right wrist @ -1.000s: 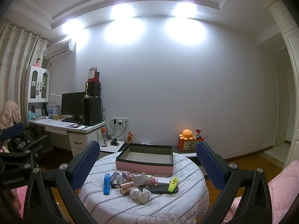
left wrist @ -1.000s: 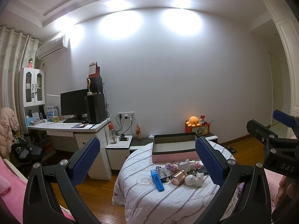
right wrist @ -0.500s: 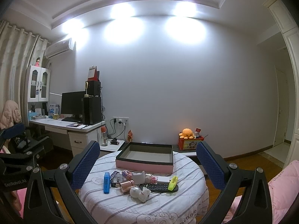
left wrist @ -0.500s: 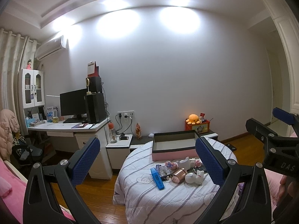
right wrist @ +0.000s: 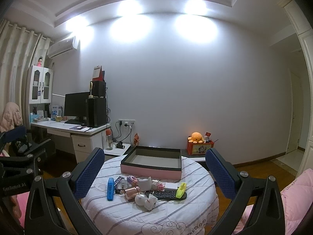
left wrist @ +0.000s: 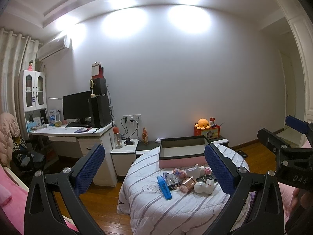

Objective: Organize rigid objects

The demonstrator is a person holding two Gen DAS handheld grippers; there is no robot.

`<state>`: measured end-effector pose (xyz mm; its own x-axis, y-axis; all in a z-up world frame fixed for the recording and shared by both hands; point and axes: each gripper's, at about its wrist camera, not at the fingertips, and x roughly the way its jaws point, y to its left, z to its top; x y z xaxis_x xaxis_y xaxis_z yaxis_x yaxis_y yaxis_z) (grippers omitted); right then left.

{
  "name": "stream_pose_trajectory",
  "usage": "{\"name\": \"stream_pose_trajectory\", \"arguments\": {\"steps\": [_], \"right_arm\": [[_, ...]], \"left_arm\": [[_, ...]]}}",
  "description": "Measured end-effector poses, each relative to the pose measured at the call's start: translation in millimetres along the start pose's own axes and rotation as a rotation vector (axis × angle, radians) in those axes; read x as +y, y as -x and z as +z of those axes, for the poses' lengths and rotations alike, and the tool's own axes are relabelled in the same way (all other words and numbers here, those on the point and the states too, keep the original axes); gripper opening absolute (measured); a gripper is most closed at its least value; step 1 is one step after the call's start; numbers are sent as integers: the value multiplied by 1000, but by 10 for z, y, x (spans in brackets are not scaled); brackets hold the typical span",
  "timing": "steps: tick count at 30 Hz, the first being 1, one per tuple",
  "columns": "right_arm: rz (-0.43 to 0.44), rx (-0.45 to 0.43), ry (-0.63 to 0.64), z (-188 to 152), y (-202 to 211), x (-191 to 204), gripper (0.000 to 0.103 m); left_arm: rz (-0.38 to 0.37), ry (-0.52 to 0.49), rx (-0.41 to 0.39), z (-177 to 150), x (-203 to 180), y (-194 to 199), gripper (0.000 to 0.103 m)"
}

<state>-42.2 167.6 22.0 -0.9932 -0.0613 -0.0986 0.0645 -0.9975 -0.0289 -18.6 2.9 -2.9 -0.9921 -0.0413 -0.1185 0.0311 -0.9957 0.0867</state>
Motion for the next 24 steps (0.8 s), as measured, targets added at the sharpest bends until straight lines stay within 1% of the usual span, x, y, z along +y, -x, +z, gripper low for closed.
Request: {"name": "stream_pose_trajectory", "arguments": {"steps": [6,8,14,18,21,24], "right_arm": [[-14,-6,-11,-7,-137,-120,103],[-16,-8,-24,-13,-201,-183,103],[2,4,-45,-48,-459,-323,103],[15,25,-58,-128,-653,-413,103],[17,73,-71,-216,-858,-493,103],[11,127,-80,-319,-1075,-564,103]], "left_arm": [[-6,0,4,2,-68,-203,103],[-3,-9,17,13,-108,-321,103],[2,-12,30,38,-215,-637,103],[-25,1,43,35,-255,-861,103],[-36,-1,84,-32,-293,-1086,103],[-44,-16,151,-148,-322,-1348,103]]}}
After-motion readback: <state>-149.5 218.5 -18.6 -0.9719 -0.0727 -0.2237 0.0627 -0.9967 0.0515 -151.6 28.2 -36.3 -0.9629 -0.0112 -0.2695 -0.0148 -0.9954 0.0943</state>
